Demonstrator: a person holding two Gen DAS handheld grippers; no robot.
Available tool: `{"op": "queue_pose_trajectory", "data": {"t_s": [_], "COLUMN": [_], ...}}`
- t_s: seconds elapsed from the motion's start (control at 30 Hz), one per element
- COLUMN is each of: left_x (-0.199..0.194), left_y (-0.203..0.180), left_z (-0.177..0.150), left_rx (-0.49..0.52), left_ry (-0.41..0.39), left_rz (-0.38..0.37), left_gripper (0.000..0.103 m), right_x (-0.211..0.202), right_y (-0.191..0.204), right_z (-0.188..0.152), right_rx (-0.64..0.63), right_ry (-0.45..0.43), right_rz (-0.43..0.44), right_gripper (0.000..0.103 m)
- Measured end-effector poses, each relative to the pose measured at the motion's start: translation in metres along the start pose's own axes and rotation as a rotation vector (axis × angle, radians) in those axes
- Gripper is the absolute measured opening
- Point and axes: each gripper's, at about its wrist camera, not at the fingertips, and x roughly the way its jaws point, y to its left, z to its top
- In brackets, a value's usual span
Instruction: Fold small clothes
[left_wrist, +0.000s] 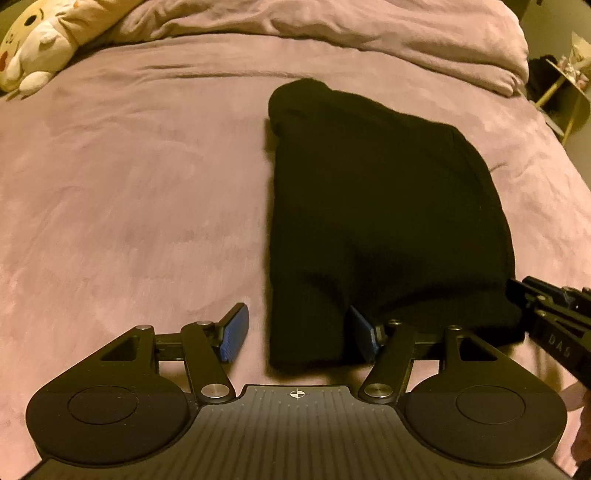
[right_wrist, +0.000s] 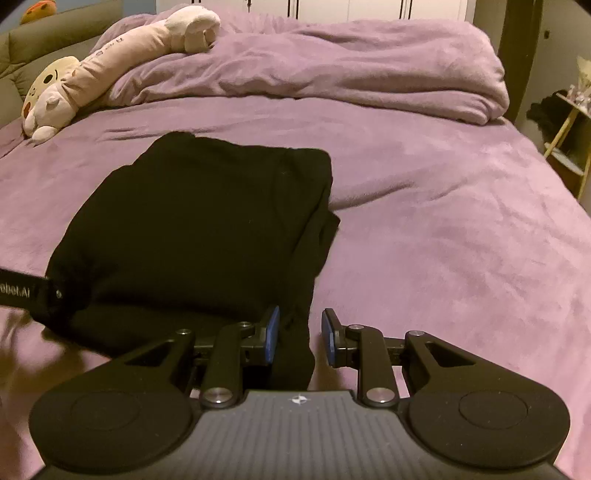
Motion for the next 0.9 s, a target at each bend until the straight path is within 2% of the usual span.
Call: {"op": "queue_pose_trajectory", "data": {"t_s": [0.1,0.3,0.37,0.57,0.63,0.67,0.9], "left_x": [-0.006,-0.027,-0.034,-0.049,-0.054,-0.057,-0.071], "left_y": [0.0,-0.004,-0.004,-0.005,-0.005,-0.006,-0.007], "left_z": [-0.007,-0.027,-0.033,-0.039,-0.038,-0.038,-0.035], "left_rx": [0.006,0.022,0.02,0.019,0.024,0.028,0.048], "left_ry": [0.008,0.039,0.039,0.043,0.038,0.037,0.023], "left_rz": [0.004,0.057,0.064,0.116,0.136,0.145,0.159], "left_gripper": [0.068,0.072,0.078,0.083,0.087,0.09,0.091], "right_x": [-0.004,-0.026,-0.032,-0.043,-0.044,-0.044,-0.052], "right_y": [0.001,0.015,0.019,0.028,0.028,0.028,0.04], "right_z": [-0.002,-0.014,-0.022,-0.036,-0.034,-0.033,-0.021], "right_rx": [-0.017,-0.04,-0.019,0.035,0.073,0.083,0.055], "right_ry": [0.021,0.122,0.185,0.254,0.286,0.299,0.31], "right_rz": [0.008,0.021,0.03,0.013,0.016,0.012,-0.028], "right_gripper": [0.024,0.026,0.036,0.055,0.068,0.071,0.082]}}
